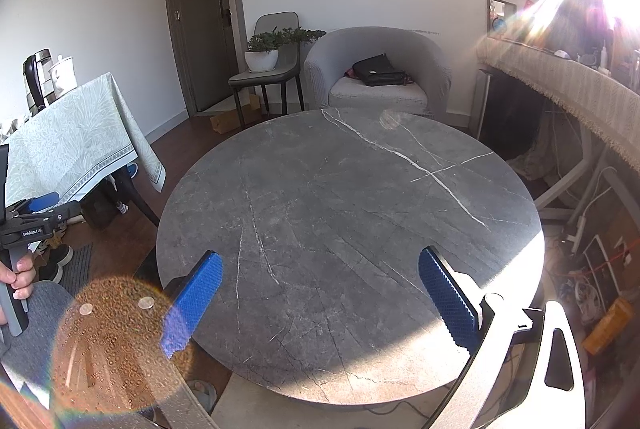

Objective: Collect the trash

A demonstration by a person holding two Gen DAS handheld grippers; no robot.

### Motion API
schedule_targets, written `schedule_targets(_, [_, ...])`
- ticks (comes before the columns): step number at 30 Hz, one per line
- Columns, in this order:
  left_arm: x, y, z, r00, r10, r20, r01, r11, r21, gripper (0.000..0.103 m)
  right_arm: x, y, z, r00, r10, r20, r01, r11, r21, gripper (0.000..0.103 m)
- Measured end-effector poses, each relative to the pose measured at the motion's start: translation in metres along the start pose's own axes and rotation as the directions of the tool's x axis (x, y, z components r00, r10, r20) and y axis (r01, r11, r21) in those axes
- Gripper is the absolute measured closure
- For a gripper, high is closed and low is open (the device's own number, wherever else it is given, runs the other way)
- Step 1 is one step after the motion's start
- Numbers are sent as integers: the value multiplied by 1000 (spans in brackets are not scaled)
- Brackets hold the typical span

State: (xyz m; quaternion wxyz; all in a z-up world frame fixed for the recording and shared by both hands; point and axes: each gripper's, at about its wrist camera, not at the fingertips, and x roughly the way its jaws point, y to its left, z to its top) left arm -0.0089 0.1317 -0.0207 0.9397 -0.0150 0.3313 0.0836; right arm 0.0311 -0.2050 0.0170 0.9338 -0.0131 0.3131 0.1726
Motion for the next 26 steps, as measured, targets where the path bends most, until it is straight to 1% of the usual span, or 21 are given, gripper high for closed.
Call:
schedule_targets(20, [4,-4,1,1000,2,-15,-2,1000,16,5,6,-1,0,1000,4,-20,-4,1000,12,4])
schedule_targets(26, [7,-1,2,1000,-1,-28,1,1000,2,5,7,0,0,1000,6,-24,-6,1000,10,4])
